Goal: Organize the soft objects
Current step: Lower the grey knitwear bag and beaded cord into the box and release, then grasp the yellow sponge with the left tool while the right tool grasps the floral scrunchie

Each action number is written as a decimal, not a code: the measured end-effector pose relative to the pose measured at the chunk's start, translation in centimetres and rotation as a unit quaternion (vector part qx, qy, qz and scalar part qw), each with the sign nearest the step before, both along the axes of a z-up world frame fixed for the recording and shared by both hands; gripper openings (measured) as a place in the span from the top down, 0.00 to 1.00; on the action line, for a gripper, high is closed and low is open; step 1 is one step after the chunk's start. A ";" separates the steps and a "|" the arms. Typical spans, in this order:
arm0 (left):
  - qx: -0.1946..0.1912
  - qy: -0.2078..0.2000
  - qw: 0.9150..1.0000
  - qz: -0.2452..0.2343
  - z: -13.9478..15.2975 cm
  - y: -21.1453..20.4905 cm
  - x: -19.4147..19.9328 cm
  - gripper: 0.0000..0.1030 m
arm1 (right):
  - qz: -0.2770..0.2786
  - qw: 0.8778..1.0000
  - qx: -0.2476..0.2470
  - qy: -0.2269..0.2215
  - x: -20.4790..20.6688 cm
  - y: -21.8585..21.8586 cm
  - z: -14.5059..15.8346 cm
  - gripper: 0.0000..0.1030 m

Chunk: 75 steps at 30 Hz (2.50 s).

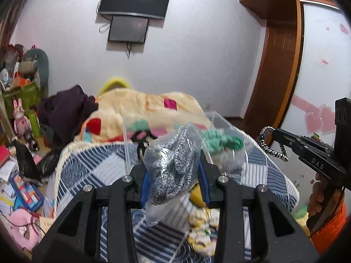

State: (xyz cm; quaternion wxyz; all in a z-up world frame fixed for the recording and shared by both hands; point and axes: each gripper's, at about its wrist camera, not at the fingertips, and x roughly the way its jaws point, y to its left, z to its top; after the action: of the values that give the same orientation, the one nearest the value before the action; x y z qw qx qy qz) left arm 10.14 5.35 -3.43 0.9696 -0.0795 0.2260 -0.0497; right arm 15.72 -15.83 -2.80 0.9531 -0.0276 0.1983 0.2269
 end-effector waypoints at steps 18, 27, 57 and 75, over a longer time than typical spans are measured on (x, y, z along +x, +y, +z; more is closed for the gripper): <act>0.009 0.038 0.999 0.006 -2.1 -0.2 8.9 0.64 | 0.003 0.999 -0.034 0.037 6.4 4.9 -1.5 0.94; 0.011 0.094 0.995 -0.004 -5.4 -0.3 11.6 0.62 | -0.007 0.996 -0.071 0.060 7.0 5.2 -3.1 0.93; 0.034 0.096 0.994 -0.025 -5.1 -1.0 1.2 0.18 | 0.090 0.988 -0.040 0.117 0.0 3.4 -6.7 0.29; 0.013 0.149 0.987 -0.054 -8.7 -3.0 2.1 0.18 | 0.143 0.973 -0.079 0.165 -0.4 5.9 -10.2 0.92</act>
State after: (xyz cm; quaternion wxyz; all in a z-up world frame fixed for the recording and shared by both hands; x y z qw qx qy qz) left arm 12.24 2.38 -12.18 0.9222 -0.0608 0.3721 -0.0863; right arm 15.28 -9.92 -13.01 0.8598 -0.0934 0.3641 0.3455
